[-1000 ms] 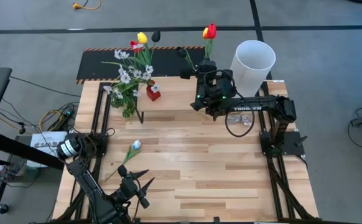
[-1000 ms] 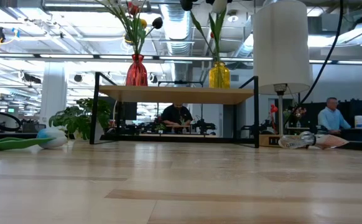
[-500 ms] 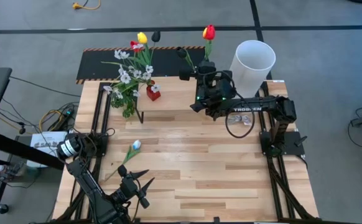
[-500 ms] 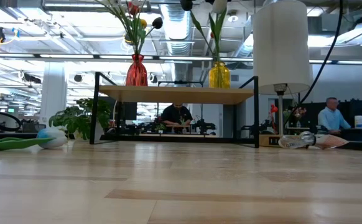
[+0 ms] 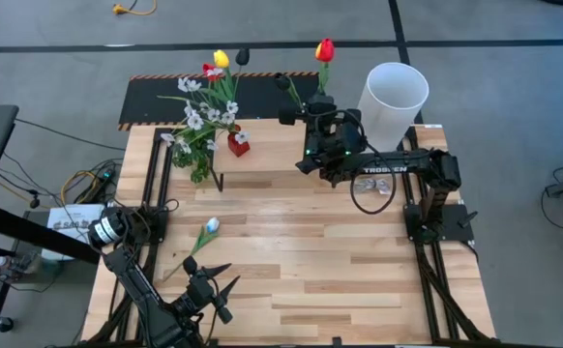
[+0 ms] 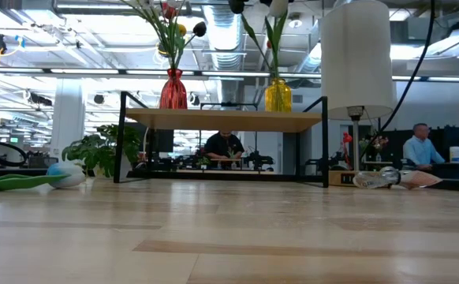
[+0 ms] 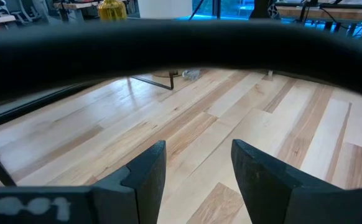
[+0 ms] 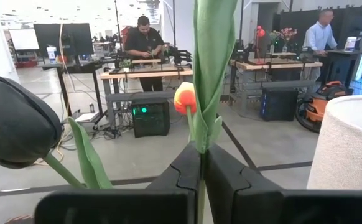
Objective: Pick and place flowers into a vace then onto a shelf
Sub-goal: Put the red flower into the yellow vase on the shelf
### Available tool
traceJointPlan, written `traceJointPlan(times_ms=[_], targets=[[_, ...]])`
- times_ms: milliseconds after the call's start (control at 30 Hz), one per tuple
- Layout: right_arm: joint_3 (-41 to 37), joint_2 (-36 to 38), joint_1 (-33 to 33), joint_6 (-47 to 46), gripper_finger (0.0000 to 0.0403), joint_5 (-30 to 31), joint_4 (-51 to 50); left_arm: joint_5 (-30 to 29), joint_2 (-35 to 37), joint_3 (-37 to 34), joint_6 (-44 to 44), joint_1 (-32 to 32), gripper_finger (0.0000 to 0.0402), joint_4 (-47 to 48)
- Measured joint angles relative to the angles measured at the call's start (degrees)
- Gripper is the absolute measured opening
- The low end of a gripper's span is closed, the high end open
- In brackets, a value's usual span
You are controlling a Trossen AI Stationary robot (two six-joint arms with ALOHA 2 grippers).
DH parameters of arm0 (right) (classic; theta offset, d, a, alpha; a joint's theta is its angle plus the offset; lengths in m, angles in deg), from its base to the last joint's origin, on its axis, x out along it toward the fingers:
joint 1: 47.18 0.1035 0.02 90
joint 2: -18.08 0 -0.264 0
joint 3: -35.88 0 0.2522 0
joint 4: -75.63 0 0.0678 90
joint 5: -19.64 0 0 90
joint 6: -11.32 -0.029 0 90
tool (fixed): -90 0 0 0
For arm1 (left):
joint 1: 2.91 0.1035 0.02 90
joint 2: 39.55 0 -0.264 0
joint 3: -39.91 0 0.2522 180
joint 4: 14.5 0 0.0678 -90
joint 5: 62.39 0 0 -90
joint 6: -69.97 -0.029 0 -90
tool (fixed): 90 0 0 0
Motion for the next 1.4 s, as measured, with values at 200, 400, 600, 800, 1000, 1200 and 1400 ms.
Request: traceJointPlan(times_ms=[200,400,600,800,1000,1200,1400], targets=[[0.00,0.00,0.00,0.00,0.0046,0.00,-0.02,0.02,0.00,0.00,0.02,0.00,0.0173,-0.04],[0.00,0.00,0.00,-0.02,0.0070,0.00,0.00,0.01,0.00,0.00,0.02,0.01,0.0173,-0.04],[0.00,0.00,0.00,0.19,0.0073,0.00,0.02,0.11,0.00,0.00,0.02,0.00,0.0173,-0.04],[0.00,0.10,0.60,1.38,0.0073,0.00,0.23,0.37,0.00,0.00,0.02,0.00,0.0173,0.11],[0.04,0.65,1.26,1.53,0.0073,0.00,0.76,0.42,0.00,0.00,0.02,-0.14,0.0173,0.16],[0.07,1.09,2.47,6.55,0.0073,0.00,5.32,0.78,0.00,0.00,0.02,-0.15,0.0173,0.24],[0.07,1.31,3.92,11.26,0.0074,0.00,11.66,0.83,0.00,0.00,0.02,-0.15,0.0173,0.42]])
